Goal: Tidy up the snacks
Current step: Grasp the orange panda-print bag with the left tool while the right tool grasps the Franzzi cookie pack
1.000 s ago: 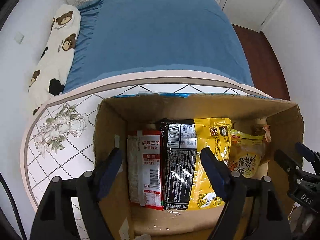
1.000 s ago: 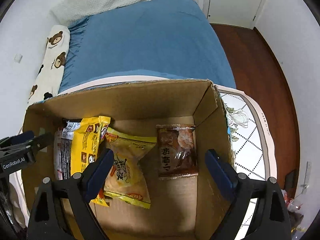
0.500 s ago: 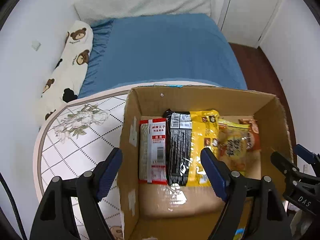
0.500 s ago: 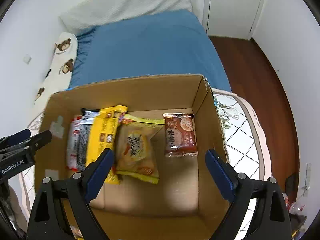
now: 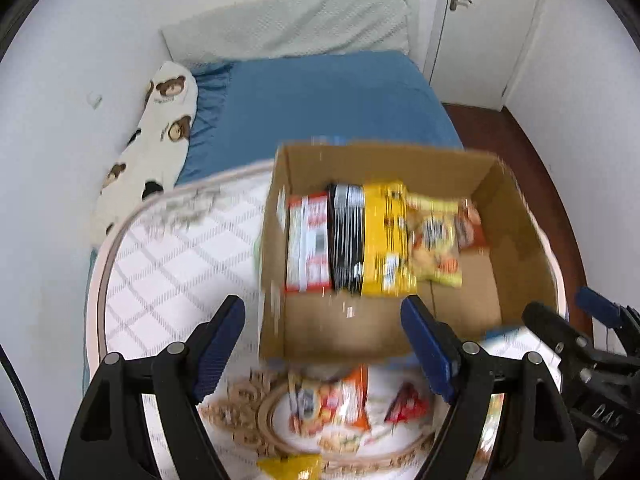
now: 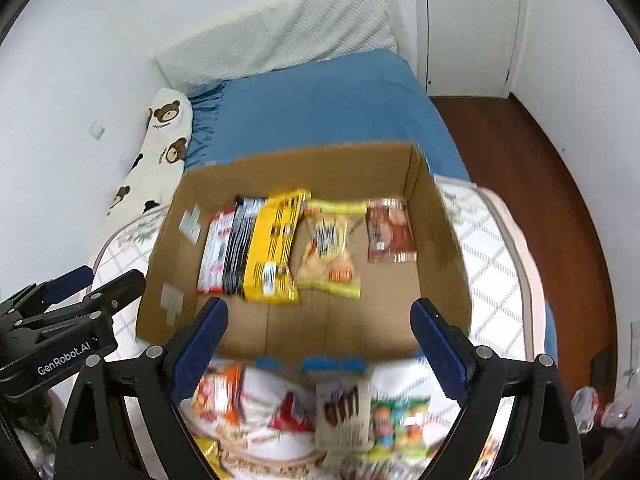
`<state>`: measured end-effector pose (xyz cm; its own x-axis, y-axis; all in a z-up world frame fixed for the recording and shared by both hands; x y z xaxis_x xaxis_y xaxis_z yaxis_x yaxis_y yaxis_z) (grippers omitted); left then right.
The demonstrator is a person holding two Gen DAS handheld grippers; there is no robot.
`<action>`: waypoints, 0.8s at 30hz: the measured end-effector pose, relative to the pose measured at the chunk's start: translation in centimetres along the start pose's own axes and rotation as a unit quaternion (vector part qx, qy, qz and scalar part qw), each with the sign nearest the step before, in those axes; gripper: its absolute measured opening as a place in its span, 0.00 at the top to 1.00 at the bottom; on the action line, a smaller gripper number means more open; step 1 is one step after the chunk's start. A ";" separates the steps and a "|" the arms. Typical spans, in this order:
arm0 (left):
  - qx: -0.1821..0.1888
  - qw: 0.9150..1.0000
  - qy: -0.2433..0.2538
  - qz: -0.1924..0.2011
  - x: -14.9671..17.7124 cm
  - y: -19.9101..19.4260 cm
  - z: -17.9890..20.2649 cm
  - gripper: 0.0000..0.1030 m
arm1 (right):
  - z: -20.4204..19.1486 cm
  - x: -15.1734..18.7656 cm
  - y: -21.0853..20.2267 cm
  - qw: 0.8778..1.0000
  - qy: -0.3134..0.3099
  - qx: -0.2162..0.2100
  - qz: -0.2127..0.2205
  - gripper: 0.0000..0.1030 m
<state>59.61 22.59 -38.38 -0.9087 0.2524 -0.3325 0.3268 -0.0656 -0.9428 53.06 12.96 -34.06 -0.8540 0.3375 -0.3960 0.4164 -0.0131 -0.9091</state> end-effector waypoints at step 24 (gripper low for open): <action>0.019 0.974 -0.035 -0.221 7.9 15.8 0.4 0.23 | 4.3 12.6 14.1 0.983 0.080 -0.017 -0.164 0.29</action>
<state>57.47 23.12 -55.89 -0.9745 0.1975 0.1066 -0.1089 -0.0011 -0.9940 46.84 13.00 -52.39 -0.8855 0.4614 -0.0546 0.1393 0.1516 -0.9786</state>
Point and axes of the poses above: each gripper's, at about its wrist camera, not at the fingertips, and y roughly the way its jaws point, z to its right, x to its underside, the point moved 1 cm from there along y, roughly the way its jaws point, and after that the axes turned 3 degrees about -z, right-handed, at the moved point
